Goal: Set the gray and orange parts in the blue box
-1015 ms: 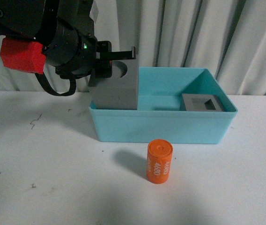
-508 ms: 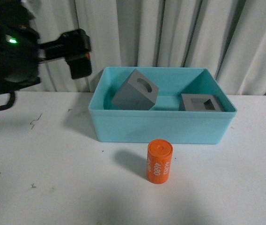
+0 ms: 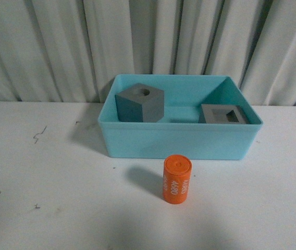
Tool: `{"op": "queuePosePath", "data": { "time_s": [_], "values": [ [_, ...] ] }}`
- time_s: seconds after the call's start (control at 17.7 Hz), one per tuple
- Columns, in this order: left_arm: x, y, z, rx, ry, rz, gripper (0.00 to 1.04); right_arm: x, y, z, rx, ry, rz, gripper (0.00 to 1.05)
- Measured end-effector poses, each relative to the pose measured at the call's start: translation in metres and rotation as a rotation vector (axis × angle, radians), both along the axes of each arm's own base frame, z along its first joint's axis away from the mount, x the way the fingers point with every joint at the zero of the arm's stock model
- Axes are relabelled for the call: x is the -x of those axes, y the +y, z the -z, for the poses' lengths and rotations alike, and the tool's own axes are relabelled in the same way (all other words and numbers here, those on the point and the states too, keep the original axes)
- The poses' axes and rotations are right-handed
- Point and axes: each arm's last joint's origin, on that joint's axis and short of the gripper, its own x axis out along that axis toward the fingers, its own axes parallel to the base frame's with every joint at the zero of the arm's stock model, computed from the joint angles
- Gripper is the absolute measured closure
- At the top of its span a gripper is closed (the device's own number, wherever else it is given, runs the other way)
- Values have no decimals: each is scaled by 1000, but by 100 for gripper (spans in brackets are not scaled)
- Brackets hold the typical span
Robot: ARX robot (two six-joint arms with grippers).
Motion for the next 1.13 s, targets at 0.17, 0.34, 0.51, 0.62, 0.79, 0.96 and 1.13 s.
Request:
{"op": "queuePosePath", "data": {
  "time_s": [0.17,0.34,0.51,0.62,0.79,0.96,1.13],
  "values": [
    [24,3,-1,26,-22,-29,7,0,0,0,0,0,0,6],
    [42,7,0,40,-37,-57,7,0,0,0,0,0,0,6],
    [43,11,9,23,-272,-15,16,0,0,0,0,0,-2,6],
    [50,17,20,-239,-571,96,39,0,0,0,0,0,1,6],
    [50,31,23,-484,-578,145,74,0,0,0,0,0,0,6],
    [50,29,27,-516,-587,186,103,0,0,0,0,0,0,6],
    [50,29,31,-524,-586,186,103,0,0,0,0,0,0,6]
  ]
}}
